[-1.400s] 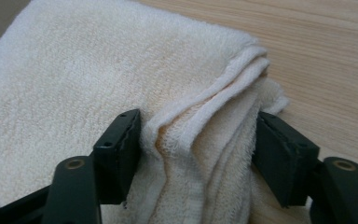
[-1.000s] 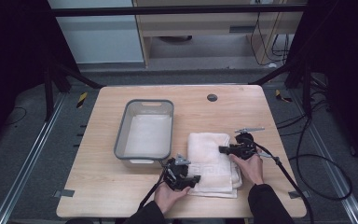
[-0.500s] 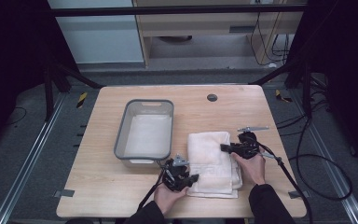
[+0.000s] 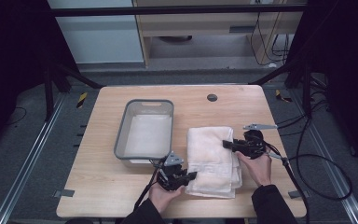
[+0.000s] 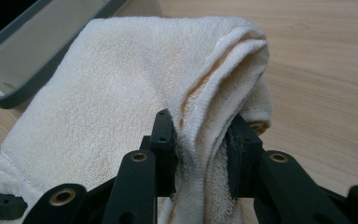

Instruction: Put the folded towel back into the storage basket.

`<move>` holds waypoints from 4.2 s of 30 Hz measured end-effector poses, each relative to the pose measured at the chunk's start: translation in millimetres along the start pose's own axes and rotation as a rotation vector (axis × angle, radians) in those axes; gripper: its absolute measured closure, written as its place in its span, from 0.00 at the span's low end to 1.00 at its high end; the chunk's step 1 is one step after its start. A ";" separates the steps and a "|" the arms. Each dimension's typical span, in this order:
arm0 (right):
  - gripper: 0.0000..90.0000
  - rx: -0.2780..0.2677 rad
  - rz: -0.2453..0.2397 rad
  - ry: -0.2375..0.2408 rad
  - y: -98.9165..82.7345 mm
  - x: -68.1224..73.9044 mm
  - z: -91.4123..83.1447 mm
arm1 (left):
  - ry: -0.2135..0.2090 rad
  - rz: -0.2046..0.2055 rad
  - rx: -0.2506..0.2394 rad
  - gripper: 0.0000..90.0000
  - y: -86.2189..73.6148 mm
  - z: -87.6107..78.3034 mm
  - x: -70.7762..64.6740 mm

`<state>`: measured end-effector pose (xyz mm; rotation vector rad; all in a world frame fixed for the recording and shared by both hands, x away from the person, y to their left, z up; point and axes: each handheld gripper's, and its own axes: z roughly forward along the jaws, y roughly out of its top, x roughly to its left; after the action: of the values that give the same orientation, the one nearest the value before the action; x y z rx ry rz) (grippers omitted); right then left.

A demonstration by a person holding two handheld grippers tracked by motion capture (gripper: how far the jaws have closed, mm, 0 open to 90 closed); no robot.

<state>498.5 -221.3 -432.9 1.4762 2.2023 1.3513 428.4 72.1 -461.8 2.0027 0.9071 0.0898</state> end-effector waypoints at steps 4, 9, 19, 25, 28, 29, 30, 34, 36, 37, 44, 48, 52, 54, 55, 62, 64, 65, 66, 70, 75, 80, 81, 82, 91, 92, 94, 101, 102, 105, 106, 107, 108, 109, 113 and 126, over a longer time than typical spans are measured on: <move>0.76 -0.023 -0.011 0.005 4.4 4.7 -6.6 | 0.002 0.012 -0.015 0.83 3.9 -7.6 -2.6; 0.76 -0.059 -0.027 0.009 10.5 11.5 -15.6 | 0.006 0.024 -0.041 0.83 10.7 -19.3 -4.8; 0.76 -0.126 -0.047 0.009 23.9 24.0 -23.8 | 0.026 0.047 -0.093 0.84 25.4 -39.0 -5.6; 0.76 -0.169 -0.066 0.015 36.6 35.3 -28.4 | 0.046 0.063 -0.129 0.84 33.5 -53.6 -2.1; 0.76 -0.189 -0.077 0.015 43.3 41.6 -27.8 | 0.061 0.075 -0.136 0.84 37.6 -61.7 0.9; 0.76 -0.193 -0.083 0.013 46.3 44.3 -26.9 | 0.063 0.074 -0.141 0.84 38.4 -63.1 1.6; 0.76 -0.195 -0.086 0.013 47.9 45.7 -26.3 | 0.068 0.074 -0.144 0.84 39.6 -66.0 3.1; 0.76 -0.206 -0.094 0.011 55.6 54.1 -23.0 | 0.071 0.068 -0.156 0.84 42.8 -74.8 7.9; 0.76 -0.208 -0.100 0.013 59.2 57.3 -21.8 | 0.071 0.064 -0.162 0.84 43.6 -78.2 9.7; 0.76 -0.209 -0.102 0.012 61.0 59.0 -21.4 | 0.072 0.061 -0.165 0.84 44.2 -80.0 10.7; 0.76 -0.229 -0.116 0.014 71.8 69.0 -20.3 | 0.087 0.067 -0.193 0.84 48.6 -91.3 14.7; 0.76 -0.237 -0.119 0.020 77.1 73.5 -18.8 | 0.099 0.069 -0.203 0.84 51.4 -99.0 17.6; 0.76 -0.244 -0.127 0.024 84.2 79.7 -16.7 | 0.110 0.066 -0.216 0.84 53.4 -105.5 21.3; 0.76 -0.245 -0.131 0.025 88.0 83.3 -15.2 | 0.116 0.064 -0.223 0.84 54.3 -109.3 23.0; 0.76 -0.247 -0.135 0.025 90.0 85.0 -14.4 | 0.121 0.065 -0.226 0.84 54.7 -111.2 23.9; 0.76 -0.258 -0.148 0.035 103.7 98.1 -7.3 | 0.135 0.051 -0.253 0.84 57.6 -126.7 32.5; 0.76 -0.260 -0.152 0.036 106.8 101.5 -4.9 | 0.142 0.045 -0.258 0.84 57.7 -130.3 35.4; 0.76 -0.262 -0.152 0.039 108.4 103.4 -3.5 | 0.147 0.045 -0.259 0.84 57.8 -131.9 36.8; 0.76 -0.262 -0.154 0.039 109.9 105.2 -2.0 | 0.150 0.042 -0.260 0.84 57.7 -133.5 38.1; 0.76 -0.262 -0.159 0.041 115.0 111.4 3.6 | 0.159 0.032 -0.270 0.84 58.1 -140.8 43.4; 0.76 -0.265 -0.167 0.047 121.8 119.1 8.7 | 0.176 0.024 -0.280 0.84 58.3 -148.8 47.9; 0.76 -0.267 -0.179 0.050 129.6 129.3 14.3 | 0.185 0.006 -0.295 0.84 58.4 -159.2 54.8; 0.76 -0.269 -0.181 0.054 131.4 131.6 16.1 | 0.187 0.005 -0.297 0.84 58.5 -161.0 56.0; 0.76 -0.269 -0.181 0.055 132.4 133.1 17.1 | 0.190 0.003 -0.300 0.84 58.5 -163.3 57.3; 0.76 -0.262 -0.203 0.061 145.0 148.9 31.0 | 0.211 -0.024 -0.320 0.84 57.6 -179.6 70.4; 0.76 -0.261 -0.206 0.061 146.4 150.5 32.8 | 0.215 -0.028 -0.323 0.84 57.2 -181.0 72.1; 0.76 -0.260 -0.209 0.060 149.0 153.7 36.5 | 0.223 -0.033 -0.324 0.84 56.7 -182.7 74.7; 0.76 -0.254 -0.214 0.055 154.3 162.1 52.2 | 0.254 -0.053 -0.315 0.84 54.3 -186.2 85.9; 0.76 -0.253 -0.210 0.057 154.7 162.3 54.8 | 0.258 -0.054 -0.313 0.84 53.7 -186.3 88.0; 0.76 -0.245 -0.211 0.052 155.7 163.7 62.4 | 0.265 -0.060 -0.309 0.83 52.3 -185.8 93.1; 0.76 -0.243 -0.210 0.053 156.2 164.0 64.8 | 0.269 -0.062 -0.306 0.83 51.8 -185.6 94.9; 0.76 -0.241 -0.207 0.053 156.6 164.7 67.3 | 0.274 -0.065 -0.303 0.83 51.4 -185.4 96.5; 0.76 -0.238 -0.208 0.052 156.9 165.2 69.8 | 0.280 -0.068 -0.300 0.84 50.7 -185.5 98.6; 0.76 -0.235 -0.208 0.052 157.3 165.8 73.1 | 0.282 -0.070 -0.299 0.83 50.3 -185.5 99.9; 0.76 -0.227 -0.204 0.051 157.7 167.7 83.9 | 0.297 -0.080 -0.289 0.83 48.0 -185.7 107.1; 0.76 -0.181 -0.194 0.038 149.5 165.3 119.0 | 0.340 -0.098 -0.223 0.83 37.9 -175.1 128.1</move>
<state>581.9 -3.4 -335.6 1.1523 2.1173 1.4783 474.2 264.8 -365.4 1.7602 1.1543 0.4678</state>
